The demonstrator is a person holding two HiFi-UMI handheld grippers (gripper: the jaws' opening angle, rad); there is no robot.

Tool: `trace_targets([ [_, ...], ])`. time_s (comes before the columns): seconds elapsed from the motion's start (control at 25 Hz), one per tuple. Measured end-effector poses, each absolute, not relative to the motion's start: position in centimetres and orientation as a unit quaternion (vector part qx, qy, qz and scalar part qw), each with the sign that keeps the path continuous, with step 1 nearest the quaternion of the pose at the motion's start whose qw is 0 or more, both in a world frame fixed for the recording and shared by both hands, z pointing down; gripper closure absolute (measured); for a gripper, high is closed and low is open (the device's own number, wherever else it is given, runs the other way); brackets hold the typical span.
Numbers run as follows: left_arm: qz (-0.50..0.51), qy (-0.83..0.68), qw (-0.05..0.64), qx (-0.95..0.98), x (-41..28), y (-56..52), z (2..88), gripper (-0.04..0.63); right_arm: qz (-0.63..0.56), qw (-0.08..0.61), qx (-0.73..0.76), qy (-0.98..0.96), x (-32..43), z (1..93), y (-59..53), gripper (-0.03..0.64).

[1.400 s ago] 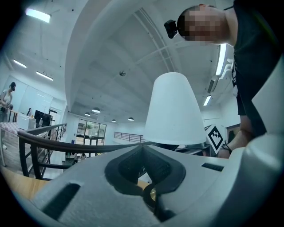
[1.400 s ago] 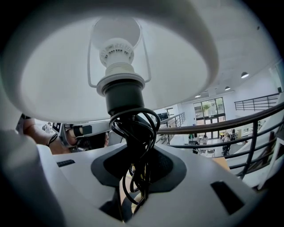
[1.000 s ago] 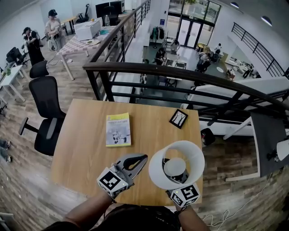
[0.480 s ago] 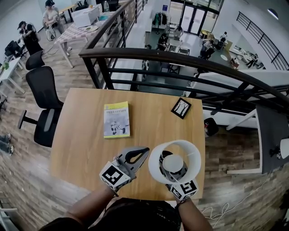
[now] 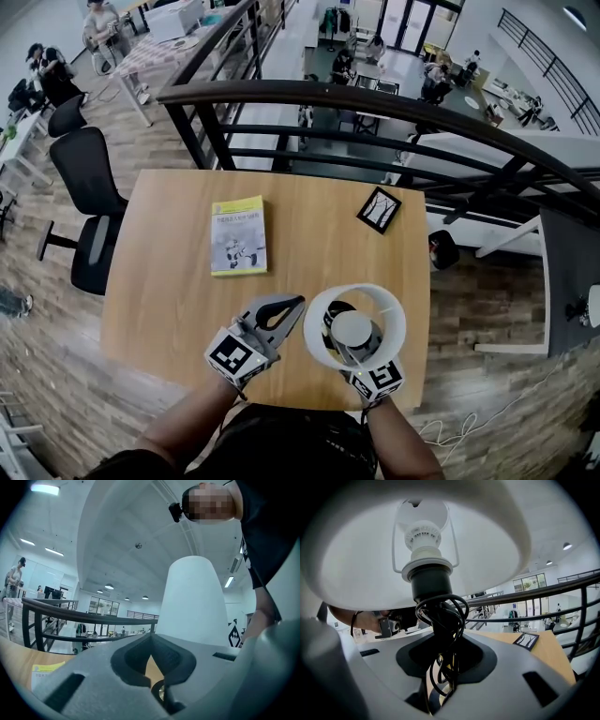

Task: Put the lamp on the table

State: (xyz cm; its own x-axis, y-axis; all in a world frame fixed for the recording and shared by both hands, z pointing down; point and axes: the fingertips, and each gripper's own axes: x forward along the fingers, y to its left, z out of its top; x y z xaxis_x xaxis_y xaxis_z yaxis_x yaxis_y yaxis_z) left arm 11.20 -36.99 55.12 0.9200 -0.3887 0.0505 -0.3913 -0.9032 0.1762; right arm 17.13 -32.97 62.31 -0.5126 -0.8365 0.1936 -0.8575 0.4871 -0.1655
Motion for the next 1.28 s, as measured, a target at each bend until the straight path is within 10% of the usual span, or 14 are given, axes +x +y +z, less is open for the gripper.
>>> trace_targets([
  [1.28,0.052,-0.214,0.101,0.970,12.1,-38.0,60.1,0.588,0.156,0.044,0.487,-0.858,19.9,72.7,-33.3,0.500],
])
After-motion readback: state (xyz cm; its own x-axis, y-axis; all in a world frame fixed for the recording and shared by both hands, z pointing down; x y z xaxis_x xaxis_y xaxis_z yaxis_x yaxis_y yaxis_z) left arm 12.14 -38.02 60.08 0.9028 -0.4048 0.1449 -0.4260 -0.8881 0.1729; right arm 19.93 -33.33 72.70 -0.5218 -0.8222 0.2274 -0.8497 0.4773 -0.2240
